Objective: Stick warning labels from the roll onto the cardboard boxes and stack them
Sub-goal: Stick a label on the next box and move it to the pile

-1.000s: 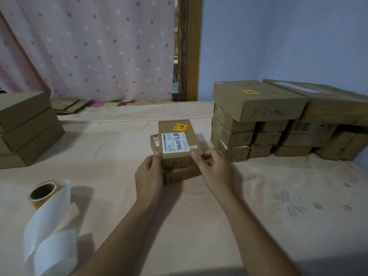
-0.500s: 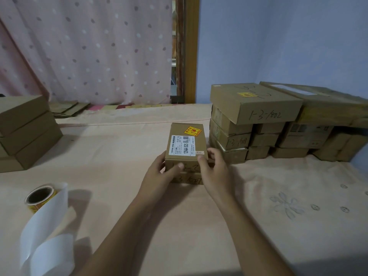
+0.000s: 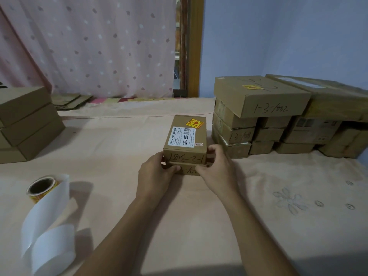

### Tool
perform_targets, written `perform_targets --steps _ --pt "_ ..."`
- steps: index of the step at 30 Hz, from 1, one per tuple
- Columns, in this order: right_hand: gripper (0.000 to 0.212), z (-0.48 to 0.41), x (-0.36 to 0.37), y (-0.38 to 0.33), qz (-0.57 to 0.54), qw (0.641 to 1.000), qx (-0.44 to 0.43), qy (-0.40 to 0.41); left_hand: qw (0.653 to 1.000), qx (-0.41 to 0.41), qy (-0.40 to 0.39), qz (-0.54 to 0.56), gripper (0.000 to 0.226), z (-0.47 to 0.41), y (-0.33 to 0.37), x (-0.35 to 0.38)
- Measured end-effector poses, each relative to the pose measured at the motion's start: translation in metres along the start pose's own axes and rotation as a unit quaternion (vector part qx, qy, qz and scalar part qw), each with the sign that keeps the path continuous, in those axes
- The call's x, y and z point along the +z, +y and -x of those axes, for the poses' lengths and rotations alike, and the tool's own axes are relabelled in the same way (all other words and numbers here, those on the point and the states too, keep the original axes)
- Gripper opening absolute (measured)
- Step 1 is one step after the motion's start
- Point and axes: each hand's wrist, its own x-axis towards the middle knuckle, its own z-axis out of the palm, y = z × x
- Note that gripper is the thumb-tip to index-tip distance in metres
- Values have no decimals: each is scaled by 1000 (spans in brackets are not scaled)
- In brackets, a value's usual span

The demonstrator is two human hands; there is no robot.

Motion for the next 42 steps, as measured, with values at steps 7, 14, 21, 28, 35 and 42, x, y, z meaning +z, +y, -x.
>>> perform_targets --steps 7,14,21,28,35,42 --pt "42 -10 -2 10 9 997 40 60 989 28 -106 95 46 0 5 9" --pt "53 -12 -2 11 -10 997 52 64 976 46 -173 122 56 0 5 11" --pt "56 -15 -2 13 -21 995 62 74 977 91 -166 93 55 -2 -3 17" --pt "48 -15 -3 17 -9 993 67 92 977 92 -170 86 52 -4 -10 21" --pt "44 -13 -4 18 -5 991 74 111 974 89 -196 73 58 -5 -11 24" --pt "42 -13 -4 18 4 992 80 101 979 81 -176 66 55 -2 -10 23"
